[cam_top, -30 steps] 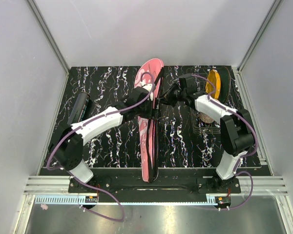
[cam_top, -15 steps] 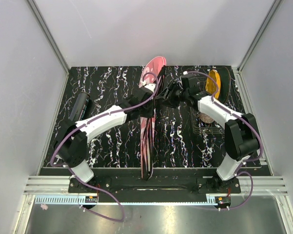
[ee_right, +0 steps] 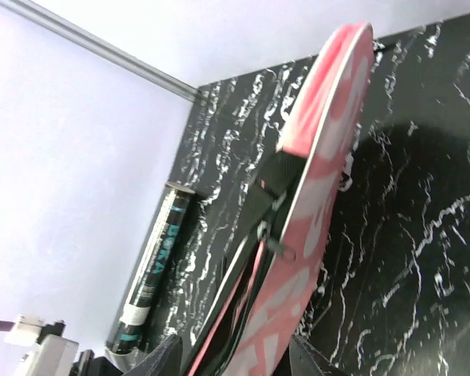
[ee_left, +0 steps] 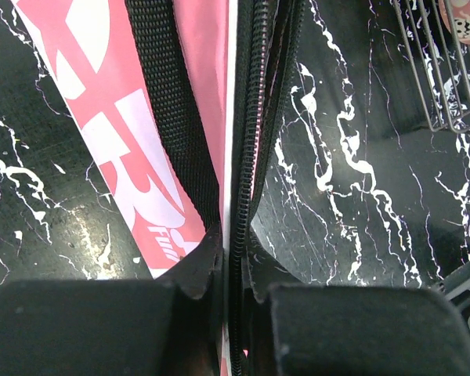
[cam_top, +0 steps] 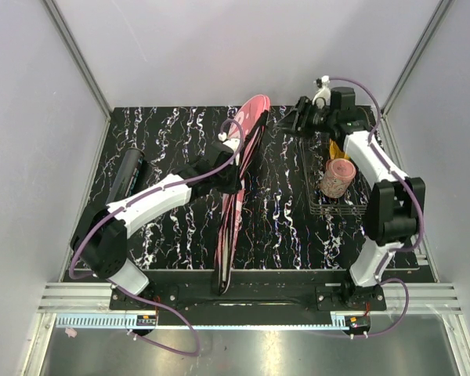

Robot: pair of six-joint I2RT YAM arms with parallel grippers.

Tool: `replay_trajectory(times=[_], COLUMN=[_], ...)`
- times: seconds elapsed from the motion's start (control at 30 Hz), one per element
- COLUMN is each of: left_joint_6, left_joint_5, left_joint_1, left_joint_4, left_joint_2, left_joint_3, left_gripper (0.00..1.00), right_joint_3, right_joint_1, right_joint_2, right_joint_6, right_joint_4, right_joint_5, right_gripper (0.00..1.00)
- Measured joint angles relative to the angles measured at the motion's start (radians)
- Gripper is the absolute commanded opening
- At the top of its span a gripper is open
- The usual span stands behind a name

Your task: Pack up the badminton gear

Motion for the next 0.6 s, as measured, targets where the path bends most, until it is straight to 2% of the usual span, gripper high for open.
replay_trajectory(times=[0.1,0.3,0.6], left_joint_6=[0.004,0.007,0.006], left_joint_5=[0.031,0.068,0.103], left_joint_1=[0.011,0.021,0.037], left_joint_4=[0.000,0.015,0.032], left_joint_2=[-0.008,-0.008,-0.009], left_joint_3=[-0.007,-0.011,-0.021], left_gripper=[0.00,0.00,0.00], right_joint_3=[0.092,0.208,0.262], right_joint_1=[-0.041,-0.040,-0.041], right_joint_2=[0.099,0.271,0.352], right_joint_6=[0.015,0.040,0.037], right_joint_4=[0.042,0.072,0.064], right_joint_5=[-0.089,-0.230,-0.306], right_gripper=[0.59,0.59,0.52])
